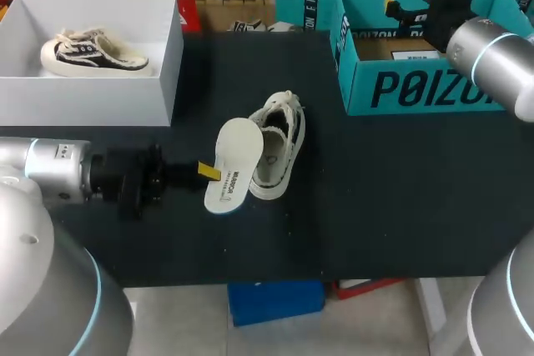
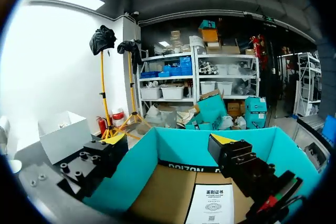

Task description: Take the shoe out of the shoebox, open the shoe tongue, remove and reinsert the insole, then place the shoe into the shoebox

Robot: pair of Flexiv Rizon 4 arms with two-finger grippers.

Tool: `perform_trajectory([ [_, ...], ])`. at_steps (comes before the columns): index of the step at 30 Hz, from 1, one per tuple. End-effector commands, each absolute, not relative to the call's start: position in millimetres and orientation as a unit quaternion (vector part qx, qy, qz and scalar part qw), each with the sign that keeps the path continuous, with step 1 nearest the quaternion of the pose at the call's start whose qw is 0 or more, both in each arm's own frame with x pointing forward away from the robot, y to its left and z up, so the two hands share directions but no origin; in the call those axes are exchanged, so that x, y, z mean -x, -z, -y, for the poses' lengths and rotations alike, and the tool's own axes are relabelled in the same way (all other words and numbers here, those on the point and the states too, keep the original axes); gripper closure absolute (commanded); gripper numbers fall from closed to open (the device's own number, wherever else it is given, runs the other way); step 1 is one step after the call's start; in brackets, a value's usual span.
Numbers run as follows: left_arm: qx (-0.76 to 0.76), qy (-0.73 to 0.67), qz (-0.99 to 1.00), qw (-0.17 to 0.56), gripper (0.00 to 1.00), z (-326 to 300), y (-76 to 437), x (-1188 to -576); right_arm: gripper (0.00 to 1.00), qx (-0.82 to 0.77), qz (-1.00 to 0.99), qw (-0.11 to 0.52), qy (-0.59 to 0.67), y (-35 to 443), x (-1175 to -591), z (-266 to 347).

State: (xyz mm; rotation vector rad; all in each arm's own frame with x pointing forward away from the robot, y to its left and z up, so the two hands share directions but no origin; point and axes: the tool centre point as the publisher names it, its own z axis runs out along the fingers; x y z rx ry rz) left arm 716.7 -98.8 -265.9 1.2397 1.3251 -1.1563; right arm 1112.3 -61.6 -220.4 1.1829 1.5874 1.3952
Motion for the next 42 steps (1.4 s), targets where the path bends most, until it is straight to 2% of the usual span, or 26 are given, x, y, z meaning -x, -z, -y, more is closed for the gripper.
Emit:
perform_trajectory([
  [1, -0.508, 0.467, -0.546, 0.475, 1.0, 97.9, 262.6, -713.9, 0.0, -0.385, -0.746, 0.398, -0.369, 217.8, -1126.0, 72.3],
  [11, -0.511, 0.459, -0.552, 0.473, 1.0, 96.4, 261.1, -716.0, 0.0, -0.315, -0.796, 0.454, -0.248, 219.7, -1141.1, 86.6],
  [19, -0.513, 0.454, -0.555, 0.472, 1.0, 98.5, 259.4, -719.7, 0.0, -0.225, -0.843, 0.444, -0.201, 204.8, -1141.5, 85.0],
  [27, -0.514, 0.456, -0.554, 0.47, 1.0, 101.9, 259.9, -719.1, 0.0, -0.188, -0.872, 0.393, -0.223, 196.1, -1127.2, 77.1],
  [35, -0.513, 0.459, -0.553, 0.469, 1.0, 103.3, 257.7, -719.5, 0.0, -0.306, -0.836, 0.306, -0.337, 188.1, -1106.0, 74.2],
  [42, -0.513, 0.462, -0.551, 0.469, 1.0, 106.0, 257.1, -718.7, 0.0, -0.358, -0.794, 0.275, -0.408, 177.5, -1092.4, 68.1],
])
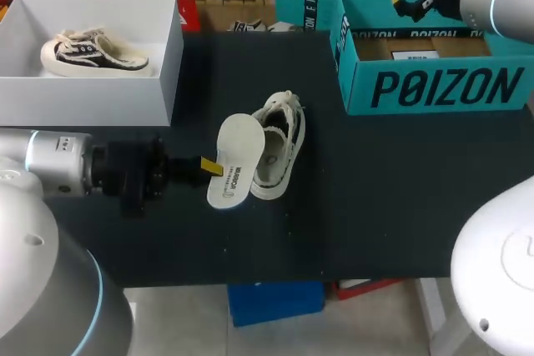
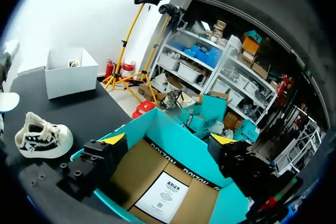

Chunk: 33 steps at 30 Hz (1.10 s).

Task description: Take the shoe out of the shoebox, open the shoe tongue, remove and reinsert the insole, then place the shoe into the shoebox

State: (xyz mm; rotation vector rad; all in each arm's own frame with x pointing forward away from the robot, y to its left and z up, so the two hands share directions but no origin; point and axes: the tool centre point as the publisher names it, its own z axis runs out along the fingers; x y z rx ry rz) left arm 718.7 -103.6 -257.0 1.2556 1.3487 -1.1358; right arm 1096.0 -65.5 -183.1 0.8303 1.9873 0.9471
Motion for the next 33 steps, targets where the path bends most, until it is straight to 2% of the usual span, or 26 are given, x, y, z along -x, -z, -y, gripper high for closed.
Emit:
perform_trajectory([
  [1, -0.513, 0.463, -0.551, 0.469, 1.0, 106.4, 257.2, -718.6, 0.0, -0.36, -0.792, 0.273, -0.41, 177.5, -1092.0, 67.7],
  [9, -0.511, 0.465, -0.55, 0.468, 1.0, 107.5, 257.0, -719.7, 0.0, -0.358, -0.804, 0.269, -0.392, 176.5, -1086.8, 59.0],
  [18, -0.506, 0.469, -0.552, 0.468, 1.0, 107.8, 256.3, -723.0, 0.0, -0.316, -0.865, 0.262, -0.287, 179.0, -1079.6, 39.2],
  [28, -0.501, 0.472, -0.554, 0.469, 1.0, 106.7, 255.8, -724.1, 0.0, -0.195, -0.924, 0.28, -0.174, 174.3, -1069.2, 37.4],
  [33, -0.499, 0.473, -0.555, 0.469, 1.0, 106.6, 255.8, -723.8, 0.0, -0.109, -0.957, 0.24, -0.124, 184.1, -1054.1, 38.0],
])
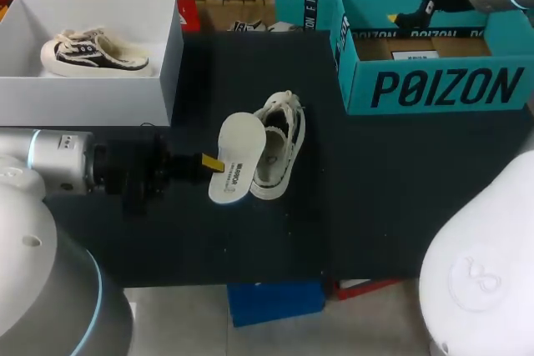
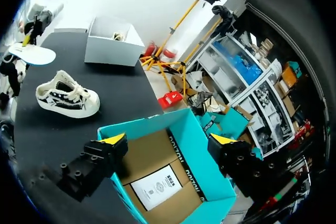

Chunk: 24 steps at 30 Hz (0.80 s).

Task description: Take the shoe out of the shoebox, open the shoe tongue, remove and reinsert the insole, then place the shoe into the shoebox

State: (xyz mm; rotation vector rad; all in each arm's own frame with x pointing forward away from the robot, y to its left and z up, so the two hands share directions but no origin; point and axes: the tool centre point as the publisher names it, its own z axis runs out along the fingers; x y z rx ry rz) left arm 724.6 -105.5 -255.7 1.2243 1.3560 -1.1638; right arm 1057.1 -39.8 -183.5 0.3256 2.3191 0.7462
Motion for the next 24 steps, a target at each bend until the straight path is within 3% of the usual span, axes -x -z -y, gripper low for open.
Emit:
perform_trajectory([
  [1, -0.499, 0.473, -0.555, 0.469, 1.0, 106.6, 255.7, -723.8, 0.0, -0.09, -0.964, 0.226, -0.111, 187.4, -1049.7, 38.8],
  [7, -0.497, 0.474, -0.556, 0.468, 1.0, 106.9, 255.7, -723.5, 0.0, -0.016, -0.984, 0.167, -0.056, 202.7, -1022.0, 45.6],
  [21, -0.47, 0.505, -0.552, 0.469, 1.0, 132.0, 229.9, -738.4, 0.0, -0.016, -0.984, 0.167, -0.056, 202.7, -1022.0, 45.6],
  [24, -0.474, 0.503, -0.547, 0.472, 1.0, 137.6, 220.4, -736.4, 0.0, -0.051, -0.974, 0.154, -0.159, 215.8, -1024.1, 56.1],
])
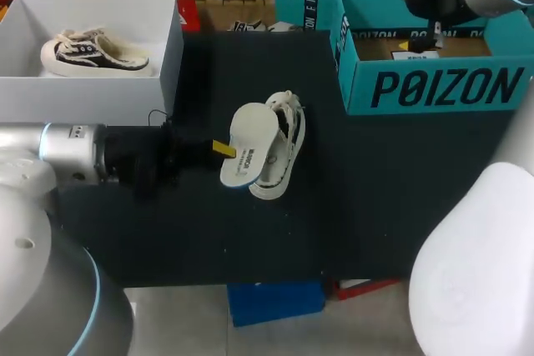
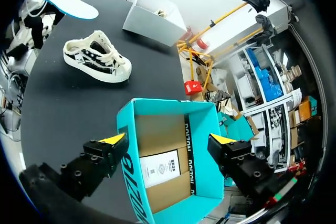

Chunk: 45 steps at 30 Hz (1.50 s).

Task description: Take the shoe out of the shoebox, open the shoe tongue, remove and reinsert the insole, then place the shoe into the shoebox

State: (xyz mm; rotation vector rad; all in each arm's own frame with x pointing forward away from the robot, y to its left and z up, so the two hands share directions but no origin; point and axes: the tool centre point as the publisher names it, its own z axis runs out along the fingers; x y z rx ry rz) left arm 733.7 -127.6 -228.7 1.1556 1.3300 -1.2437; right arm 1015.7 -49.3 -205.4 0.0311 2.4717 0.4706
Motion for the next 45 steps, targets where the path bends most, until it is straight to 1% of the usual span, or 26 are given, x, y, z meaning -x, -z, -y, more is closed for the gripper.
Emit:
perform_trajectory([
  [1, -0.474, 0.503, -0.547, 0.473, 1.0, 138.5, 219.3, -735.7, 0.0, -0.059, -0.969, 0.148, -0.187, 220.4, -1023.8, 61.3],
  [2, -0.474, 0.503, -0.546, 0.473, 1.0, 139.5, 219.1, -734.6, 0.0, -0.074, -0.96, 0.143, -0.231, 224.4, -1023.2, 68.1],
  [5, -0.477, 0.5, -0.55, 0.469, 1.0, 142.1, 222.2, -732.4, 0.0, -0.086, -0.94, 0.122, -0.307, 228.3, -1022.1, 78.5],
  [9, -0.476, 0.501, -0.552, 0.466, 1.0, 144.7, 223.7, -731.1, 0.0, -0.095, -0.91, 0.112, -0.388, 226.1, -1025.0, 82.8],
  [13, -0.477, 0.501, -0.552, 0.465, 1.0, 145.7, 223.9, -731.3, 0.0, -0.115, -0.849, 0.113, -0.503, 215.7, -1031.2, 89.3],
  [15, -0.478, 0.501, -0.553, 0.465, 1.0, 145.1, 224.4, -732.5, 0.0, -0.121, -0.829, 0.114, -0.534, 211.2, -1033.1, 89.9],
  [16, -0.478, 0.501, -0.553, 0.464, 1.0, 144.3, 224.9, -733.1, 0.0, -0.121, -0.8, 0.11, -0.577, 206.7, -1034.3, 87.8],
  [19, -0.478, 0.501, -0.553, 0.464, 1.0, 142.2, 225.9, -734.7, 0.0, -0.114, -0.744, 0.101, -0.65, 197.8, -1038.0, 82.9],
  [22, -0.474, 0.506, -0.551, 0.464, 1.0, 141.5, 226.6, -735.9, 0.0, -0.113, -0.704, 0.096, -0.695, 192.3, -1043.1, 75.5],
  [37, -0.455, 0.52, -0.545, 0.474, 1.0, 132.3, 231.0, -734.5, 0.0, -0.076, -0.673, 0.086, -0.731, 178.8, -1050.6, 34.3],
  [41, -0.446, 0.527, -0.543, 0.478, 1.0, 130.8, 233.7, -734.0, 0.0, -0.056, -0.685, 0.133, -0.715, 175.1, -1046.6, 24.6],
  [42, -0.443, 0.53, -0.542, 0.478, 1.0, 130.6, 234.7, -733.6, 0.0, -0.057, -0.706, 0.142, -0.692, 174.6, -1046.0, 21.1],
  [43, -0.441, 0.532, -0.542, 0.479, 1.0, 130.3, 235.8, -733.7, 0.0, -0.056, -0.726, 0.143, -0.67, 176.0, -1046.5, 15.7],
  [45, -0.437, 0.535, -0.542, 0.479, 1.0, 129.9, 237.7, -734.2, 0.0, -0.09, -0.769, 0.121, -0.621, 180.3, -1050.1, 8.3],
])
